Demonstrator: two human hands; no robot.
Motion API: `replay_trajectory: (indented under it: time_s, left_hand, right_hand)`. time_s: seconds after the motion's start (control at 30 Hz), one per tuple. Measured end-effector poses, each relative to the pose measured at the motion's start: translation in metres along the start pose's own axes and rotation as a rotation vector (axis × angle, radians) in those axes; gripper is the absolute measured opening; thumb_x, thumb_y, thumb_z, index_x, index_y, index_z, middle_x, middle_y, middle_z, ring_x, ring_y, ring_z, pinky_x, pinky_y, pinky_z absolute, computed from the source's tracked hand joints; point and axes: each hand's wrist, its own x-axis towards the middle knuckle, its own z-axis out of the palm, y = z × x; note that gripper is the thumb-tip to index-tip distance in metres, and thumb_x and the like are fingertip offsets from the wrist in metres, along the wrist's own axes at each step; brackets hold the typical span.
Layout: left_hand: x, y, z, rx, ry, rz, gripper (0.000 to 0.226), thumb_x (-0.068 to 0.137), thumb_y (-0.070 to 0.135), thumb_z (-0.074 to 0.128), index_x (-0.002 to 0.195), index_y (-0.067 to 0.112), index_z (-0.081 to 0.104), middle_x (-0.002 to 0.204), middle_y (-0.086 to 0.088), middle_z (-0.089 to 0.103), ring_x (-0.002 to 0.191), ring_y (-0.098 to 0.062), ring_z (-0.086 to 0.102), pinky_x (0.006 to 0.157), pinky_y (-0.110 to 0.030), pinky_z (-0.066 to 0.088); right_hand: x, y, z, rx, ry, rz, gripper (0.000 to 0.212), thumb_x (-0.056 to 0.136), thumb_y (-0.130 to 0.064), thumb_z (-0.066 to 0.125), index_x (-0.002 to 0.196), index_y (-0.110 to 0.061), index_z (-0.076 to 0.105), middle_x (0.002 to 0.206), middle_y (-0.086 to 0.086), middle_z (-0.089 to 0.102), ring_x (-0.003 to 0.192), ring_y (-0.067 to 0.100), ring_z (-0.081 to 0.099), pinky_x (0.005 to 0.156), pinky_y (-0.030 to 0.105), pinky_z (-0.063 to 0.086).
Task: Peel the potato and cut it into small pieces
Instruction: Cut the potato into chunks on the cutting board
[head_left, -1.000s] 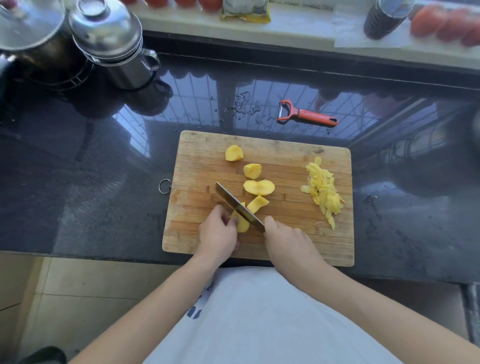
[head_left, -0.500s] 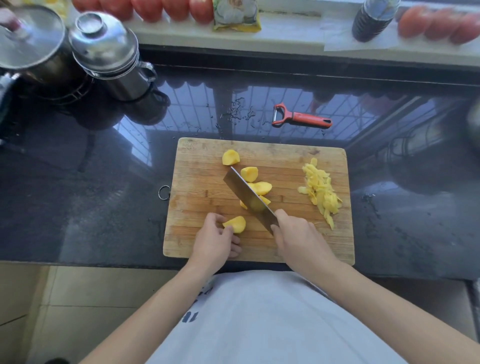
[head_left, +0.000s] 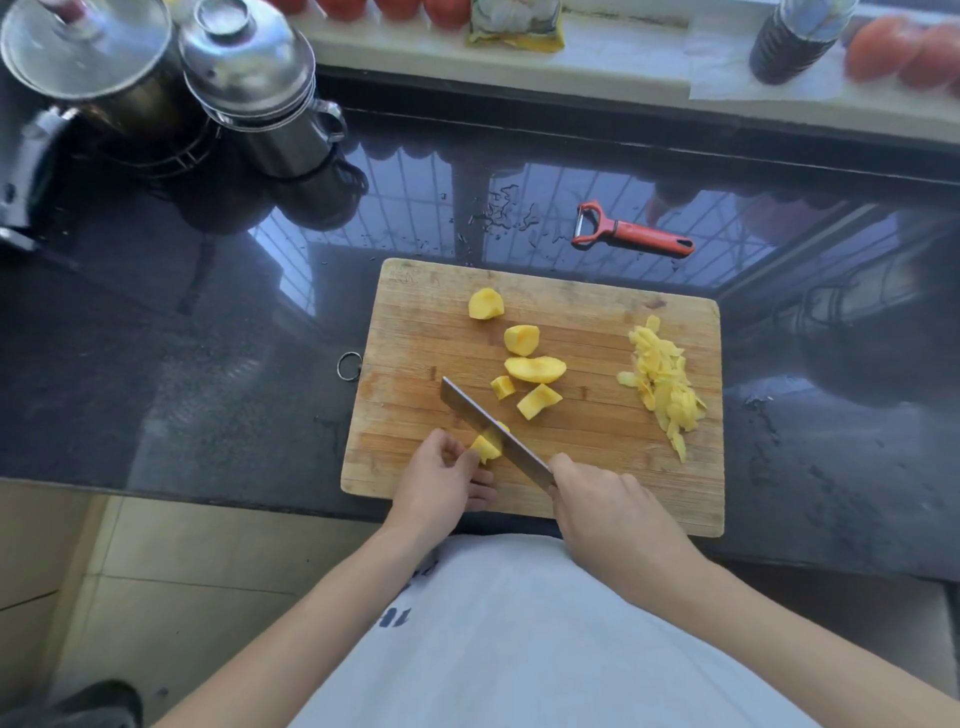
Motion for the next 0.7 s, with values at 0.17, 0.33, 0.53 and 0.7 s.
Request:
replay_trajectory:
  time_s: [0.17,0.33,0.53,0.7]
  left_hand:
    - [0.002,-0.004,0.003,0.014,-0.006,0.007,0.013,0.107,0.019,0.052,0.098,0.01,0.054,0.085,-0.018,0.077,0.078,-0.035,0.077,0.079,-0.051,0.065]
    - [-0.001,0.0,0.005,0.068,-0.006,-0.017,0.017,0.107,0.023,0.05,0.096,0.01,0.055,0.08,-0.016,0.077,0.075,-0.035,0.077,0.072,-0.045,0.065]
    - [-0.005,0.004,0.012,0.067,-0.047,-0.108,0.038,0.11,0.03,0.044,0.089,0.003,0.059,0.076,-0.019,0.076,0.064,-0.036,0.073,0.064,-0.043,0.061]
    - [-0.001,0.011,0.014,-0.015,-0.031,-0.21,0.037,0.111,0.031,0.045,0.096,0.0,0.06,0.09,-0.027,0.076,0.062,-0.032,0.07,0.057,-0.035,0.059]
  right_hand:
    - [-0.001,-0.002,0.003,-0.034,-0.023,0.01,0.023,0.097,-0.01,0.037,0.085,-0.025,0.025,0.078,-0.005,0.04,0.07,0.035,0.043,0.058,0.04,0.032]
    - [-0.002,-0.006,0.004,-0.099,-0.024,0.015,0.019,0.097,-0.009,0.036,0.088,-0.024,0.027,0.082,-0.005,0.04,0.069,0.035,0.044,0.058,0.04,0.033]
    - [0.001,-0.008,0.004,-0.099,-0.039,0.038,0.019,0.097,-0.007,0.035,0.09,-0.022,0.027,0.087,-0.001,0.046,0.071,0.037,0.047,0.06,0.039,0.033]
    - [-0.01,-0.005,0.003,-0.091,-0.072,0.033,0.018,0.096,-0.007,0.035,0.091,-0.022,0.027,0.093,-0.001,0.05,0.079,0.037,0.058,0.06,0.04,0.034]
